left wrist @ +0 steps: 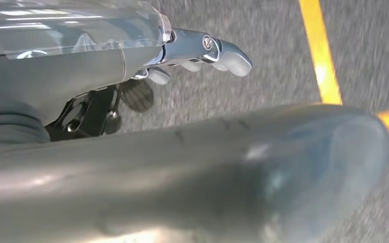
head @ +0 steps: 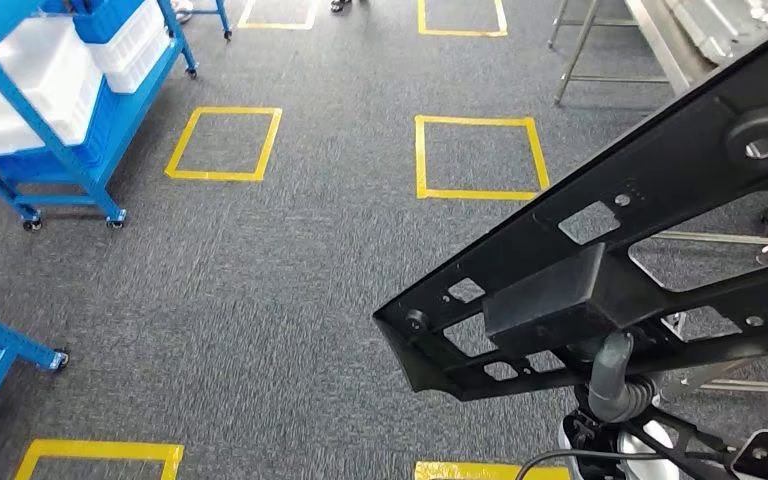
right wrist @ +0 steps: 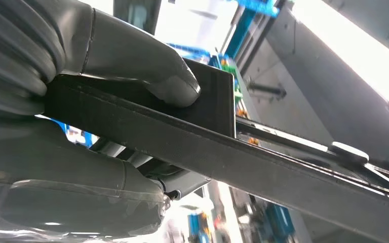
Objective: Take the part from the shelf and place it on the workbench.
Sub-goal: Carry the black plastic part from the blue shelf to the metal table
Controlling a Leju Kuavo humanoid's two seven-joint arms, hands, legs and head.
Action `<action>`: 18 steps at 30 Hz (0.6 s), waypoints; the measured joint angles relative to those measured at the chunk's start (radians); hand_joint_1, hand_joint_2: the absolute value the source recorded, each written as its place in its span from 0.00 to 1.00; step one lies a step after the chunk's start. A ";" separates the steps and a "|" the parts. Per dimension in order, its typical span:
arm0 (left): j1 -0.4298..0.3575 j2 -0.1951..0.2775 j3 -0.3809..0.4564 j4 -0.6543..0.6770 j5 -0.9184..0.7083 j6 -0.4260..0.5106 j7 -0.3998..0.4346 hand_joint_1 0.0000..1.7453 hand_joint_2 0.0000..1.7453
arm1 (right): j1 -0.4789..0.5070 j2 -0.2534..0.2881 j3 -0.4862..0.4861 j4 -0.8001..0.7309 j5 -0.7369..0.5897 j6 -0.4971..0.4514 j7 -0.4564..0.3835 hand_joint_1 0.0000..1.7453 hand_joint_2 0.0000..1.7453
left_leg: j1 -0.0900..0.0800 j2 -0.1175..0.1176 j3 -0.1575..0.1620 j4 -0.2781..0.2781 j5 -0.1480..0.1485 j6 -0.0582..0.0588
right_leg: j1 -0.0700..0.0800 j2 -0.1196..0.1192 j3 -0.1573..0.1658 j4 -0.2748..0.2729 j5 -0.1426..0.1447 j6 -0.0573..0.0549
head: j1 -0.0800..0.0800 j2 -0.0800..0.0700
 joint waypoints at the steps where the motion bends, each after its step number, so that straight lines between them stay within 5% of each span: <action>1: 0.001 0.000 0.000 0.000 0.000 0.000 0.000 0.00 0.00 | -0.001 0.001 0.004 -0.001 0.002 -0.008 0.000 1.00 1.00 | 0.003 -0.024 -0.027 0.063 -0.033 -0.003 | 0.000 0.011 -0.001 0.000 0.001 -0.003 | 0.000 0.000; 3: 0.005 0.002 0.001 0.000 -0.001 0.002 0.000 0.00 0.00 | 0.001 0.001 0.009 -0.001 0.005 -0.019 0.000 1.00 1.00 | 0.006 -0.035 -0.088 0.191 -0.080 -0.007 | 0.001 0.037 -0.002 0.002 0.002 -0.005 | 0.000 0.000; 4: 0.006 0.003 0.001 0.000 0.000 0.002 0.000 0.00 0.00 | 0.002 0.001 0.009 -0.001 0.005 -0.021 0.000 1.00 1.00 | 0.007 -0.035 -0.101 0.213 -0.076 -0.008 | 0.001 0.051 -0.002 0.004 0.002 -0.005 | 0.000 0.000; 6: 0.007 0.005 0.001 0.000 0.001 0.004 0.000 0.00 0.00 | 0.003 0.001 0.009 -0.001 0.006 -0.021 0.000 1.00 1.00 | 0.010 -0.042 -0.073 0.138 -0.014 -0.007 | 0.000 0.078 -0.001 0.009 0.000 -0.003 | 0.000 0.000; 8: 0.006 0.007 0.001 0.000 0.000 0.004 0.000 0.00 0.00 | 0.002 0.001 0.009 -0.002 0.007 -0.021 0.000 1.00 1.00 | 0.015 -0.079 -0.014 0.002 0.046 -0.004 | -0.001 0.102 -0.004 0.016 -0.002 0.004 | 0.000 0.000; 10: 0.006 0.009 0.001 0.000 -0.002 0.005 0.000 0.00 0.00 | 0.003 0.001 0.009 -0.002 0.008 -0.021 0.000 1.00 1.00 | 0.015 -0.106 0.012 -0.060 0.058 0.001 | -0.003 0.123 -0.011 0.020 0.000 0.016 | 0.000 0.000; 12: 0.003 0.010 0.001 0.000 -0.002 0.005 0.000 0.00 0.00 | 0.005 0.001 0.009 -0.003 0.009 -0.021 0.000 1.00 1.00 | 0.014 -0.093 0.014 -0.067 0.061 0.011 | -0.006 0.141 -0.018 0.018 0.005 0.031 | 0.000 0.000; 15: 0.001 0.010 0.001 0.000 0.001 0.005 0.000 0.00 0.00 | 0.006 0.001 0.009 -0.005 0.010 -0.021 0.000 1.00 1.00 | 0.017 -0.058 0.017 -0.082 0.073 0.031 | -0.004 0.082 -0.047 0.077 -0.036 0.043 | 0.000 0.000; 16: 0.002 0.010 0.001 0.000 0.000 0.005 0.000 0.00 0.00 | 0.006 0.001 0.009 -0.005 0.010 -0.021 0.000 1.00 1.00 | 0.015 -0.046 0.016 -0.084 0.074 0.034 | -0.005 0.051 -0.075 0.135 -0.070 0.045 | 0.000 0.000; 18: 0.005 0.011 0.002 0.000 0.000 0.005 0.000 0.00 0.00 | 0.007 0.001 0.009 -0.005 0.011 -0.021 0.000 1.00 1.00 | 0.012 -0.021 0.013 -0.083 0.073 0.036 | -0.010 0.026 -0.134 0.261 -0.126 0.050 | 0.000 0.000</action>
